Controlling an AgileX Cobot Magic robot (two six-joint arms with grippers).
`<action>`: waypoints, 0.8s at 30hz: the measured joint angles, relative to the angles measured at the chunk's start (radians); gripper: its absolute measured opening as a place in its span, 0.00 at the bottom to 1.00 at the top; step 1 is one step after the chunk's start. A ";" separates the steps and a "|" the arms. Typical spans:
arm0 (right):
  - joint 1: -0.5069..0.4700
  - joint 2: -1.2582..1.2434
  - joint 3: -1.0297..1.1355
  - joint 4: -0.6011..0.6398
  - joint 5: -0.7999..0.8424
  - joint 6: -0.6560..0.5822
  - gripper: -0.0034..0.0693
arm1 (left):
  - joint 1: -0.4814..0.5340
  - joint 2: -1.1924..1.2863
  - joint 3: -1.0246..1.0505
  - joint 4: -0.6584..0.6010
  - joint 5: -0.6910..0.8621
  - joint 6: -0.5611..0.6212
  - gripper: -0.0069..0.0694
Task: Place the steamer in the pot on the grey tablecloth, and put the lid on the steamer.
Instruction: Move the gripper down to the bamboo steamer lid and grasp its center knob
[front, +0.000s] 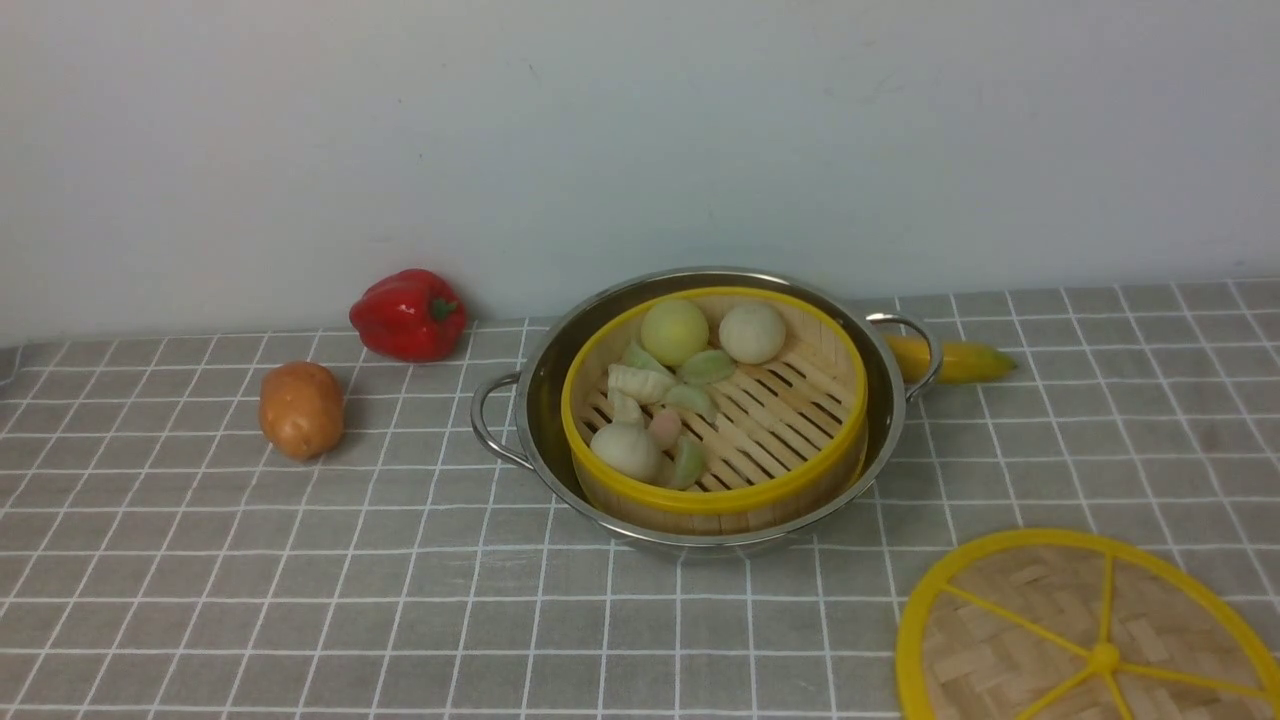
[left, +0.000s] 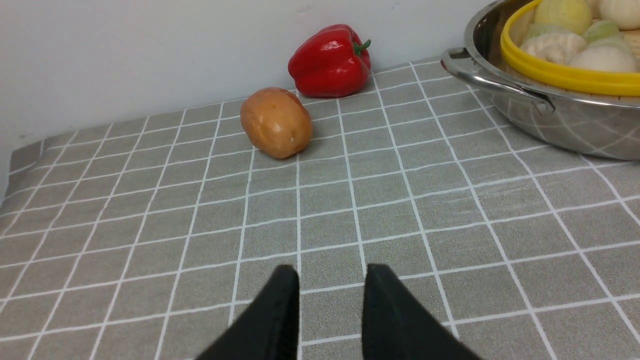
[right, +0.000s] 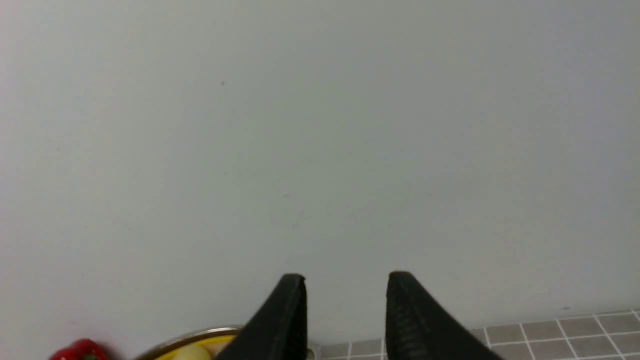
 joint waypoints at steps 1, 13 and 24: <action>0.000 0.000 -0.002 0.009 0.000 0.002 0.38 | 0.000 0.000 0.000 0.000 0.000 0.000 0.33; 0.000 0.000 -0.006 0.126 -0.042 0.008 0.38 | 0.000 0.000 0.000 0.001 0.000 0.001 0.36; 0.000 0.075 -0.105 0.134 0.088 -0.220 0.38 | 0.000 0.000 0.000 0.001 0.000 0.002 0.38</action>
